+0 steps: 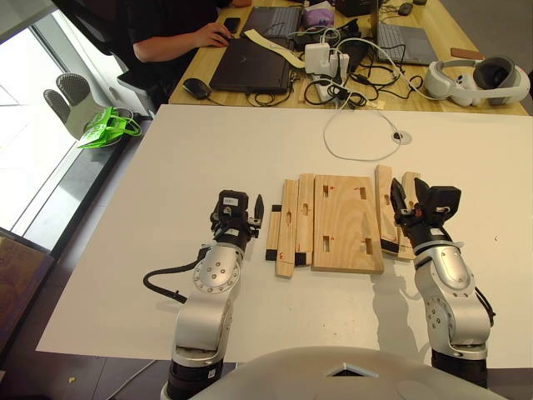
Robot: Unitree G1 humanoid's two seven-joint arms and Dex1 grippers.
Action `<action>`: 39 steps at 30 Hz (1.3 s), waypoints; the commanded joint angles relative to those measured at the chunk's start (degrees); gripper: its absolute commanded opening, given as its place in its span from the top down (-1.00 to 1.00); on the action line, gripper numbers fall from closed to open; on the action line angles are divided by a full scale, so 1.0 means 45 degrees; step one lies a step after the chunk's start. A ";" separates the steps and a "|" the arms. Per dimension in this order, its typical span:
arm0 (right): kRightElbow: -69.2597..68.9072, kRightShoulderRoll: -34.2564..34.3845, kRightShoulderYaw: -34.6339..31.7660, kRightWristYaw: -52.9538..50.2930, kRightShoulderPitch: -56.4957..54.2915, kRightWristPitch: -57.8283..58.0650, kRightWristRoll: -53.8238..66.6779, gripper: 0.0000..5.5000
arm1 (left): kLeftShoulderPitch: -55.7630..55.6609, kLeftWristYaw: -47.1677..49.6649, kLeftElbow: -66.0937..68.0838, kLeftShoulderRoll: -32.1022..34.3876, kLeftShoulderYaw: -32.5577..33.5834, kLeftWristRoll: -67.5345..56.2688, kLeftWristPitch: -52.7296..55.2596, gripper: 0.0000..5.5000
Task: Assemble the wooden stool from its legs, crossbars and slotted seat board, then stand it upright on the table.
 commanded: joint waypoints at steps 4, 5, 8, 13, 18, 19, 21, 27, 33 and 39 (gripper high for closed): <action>-0.0219 0.0195 0.0145 -0.0201 -0.0062 0.0374 -0.0029 0.16 | -0.0625 -0.1164 0.0684 0.1550 -0.1519 0.0608 0.2693 -0.09; -0.0290 0.0225 0.0150 -0.0232 -0.0116 0.0442 -0.0012 0.16 | -0.0820 -0.1405 0.0847 0.1992 -0.1880 0.0765 0.3168 -0.09; -0.0481 0.0311 0.0042 -0.0338 -0.0321 0.0657 0.0062 0.16 | -0.1398 -0.1683 0.1249 0.2977 -0.2438 0.1312 0.4081 -0.09; -0.0770 0.0421 0.0078 -0.0490 -0.0146 0.0797 0.0039 0.16 | -0.1643 -0.1822 0.0876 0.2756 -0.2508 0.1210 0.4646 -0.09; -0.0910 0.0450 0.0076 -0.0552 -0.0078 0.0916 0.0041 0.16 | -0.1503 -0.1645 -0.0096 0.2186 -0.1674 0.1007 0.5069 -0.09; -0.0935 0.0436 0.0049 -0.0549 -0.0078 0.0939 0.0052 0.16 | -0.1402 -0.1697 -0.0201 0.2380 -0.1538 0.1036 0.5058 -0.09; -0.0948 0.0427 0.0007 -0.0567 -0.0040 0.0937 0.0043 0.16 | -0.1170 -0.1872 -0.0130 0.2769 -0.1488 0.1018 0.4959 -0.09; -0.0832 0.0393 0.0002 -0.0525 -0.0418 0.0997 0.0094 0.16 | -0.0848 -0.1795 0.0204 0.2726 -0.1956 0.0980 0.4534 -0.09; -0.0934 0.0424 0.0037 -0.0564 -0.0261 0.1022 0.0054 0.16 | -0.1242 -0.1704 0.0071 0.2064 -0.1413 0.0781 0.4300 -0.09; -0.1023 0.0552 0.0131 -0.0666 -0.0486 0.1190 0.0095 0.16 | -0.0978 -0.1736 0.0816 0.2132 -0.2058 0.0873 0.3817 -0.09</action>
